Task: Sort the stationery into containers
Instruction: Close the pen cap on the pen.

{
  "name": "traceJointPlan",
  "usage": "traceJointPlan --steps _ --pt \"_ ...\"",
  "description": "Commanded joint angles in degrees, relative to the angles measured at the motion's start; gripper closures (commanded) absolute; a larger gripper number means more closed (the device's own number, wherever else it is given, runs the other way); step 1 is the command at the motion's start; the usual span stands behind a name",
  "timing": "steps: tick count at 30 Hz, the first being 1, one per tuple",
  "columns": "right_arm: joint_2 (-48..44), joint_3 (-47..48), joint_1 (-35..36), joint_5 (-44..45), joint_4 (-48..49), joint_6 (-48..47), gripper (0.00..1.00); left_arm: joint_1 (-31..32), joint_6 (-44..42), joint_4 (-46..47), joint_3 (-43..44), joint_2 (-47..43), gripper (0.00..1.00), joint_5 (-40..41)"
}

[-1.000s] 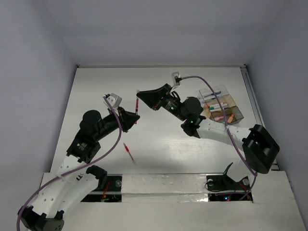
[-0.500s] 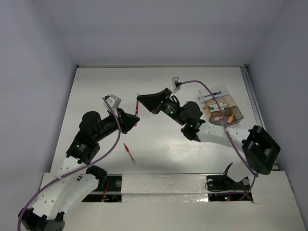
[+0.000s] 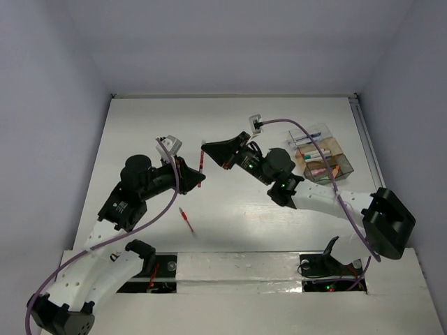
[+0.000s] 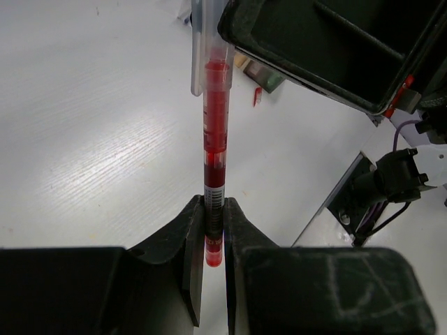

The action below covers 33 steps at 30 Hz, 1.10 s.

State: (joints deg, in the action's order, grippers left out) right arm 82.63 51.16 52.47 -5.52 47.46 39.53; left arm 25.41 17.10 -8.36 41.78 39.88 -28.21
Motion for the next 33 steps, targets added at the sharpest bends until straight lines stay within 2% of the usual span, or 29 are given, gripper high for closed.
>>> traceJointPlan --steps 1,13,20,26,27,28,29,30,32,33 --pt "0.5 -4.4 5.4 -8.5 -12.6 -0.9 1.0 -1.0 1.7 14.8 7.8 0.6 1.0 4.0" --pt "2.7 -12.2 11.5 -7.2 -11.1 3.6 1.0 -1.0 1.4 13.4 19.0 3.9 1.0 6.7" --pt "-2.8 -12.2 11.5 -3.4 -13.8 0.7 1.0 -1.0 4.3 15.0 13.8 2.9 1.0 3.9" --pt "-10.5 -12.0 10.0 1.1 -18.0 -2.1 1.0 -1.0 2.8 12.1 11.2 1.5 1.0 4.6" --pt "-12.0 -12.0 9.1 1.4 -21.0 -3.3 0.96 -1.0 2.6 11.7 10.6 1.3 1.0 4.5" --pt "-14.4 -11.5 7.5 1.1 -23.1 -4.4 0.84 -1.0 2.4 11.4 10.2 1.1 1.0 4.2" --pt "-15.5 -9.7 6.5 0.6 -25.5 -6.5 0.78 -1.0 2.1 11.2 9.6 0.7 1.0 3.6" --pt "-17.0 -8.7 5.5 0.0 -29.1 -7.9 0.6 -1.0 2.2 11.3 8.2 0.6 1.0 3.0" --pt "-17.9 -5.3 1.9 -4.7 -31.6 -10.7 0.5 -1.0 2.1 11.8 6.7 -0.2 1.0 1.1" --pt "-18.3 -4.2 0.9 -6.2 -32.3 -11.3 0.4 -1.0 2.1 12.3 5.0 -0.6 1.0 0.4"
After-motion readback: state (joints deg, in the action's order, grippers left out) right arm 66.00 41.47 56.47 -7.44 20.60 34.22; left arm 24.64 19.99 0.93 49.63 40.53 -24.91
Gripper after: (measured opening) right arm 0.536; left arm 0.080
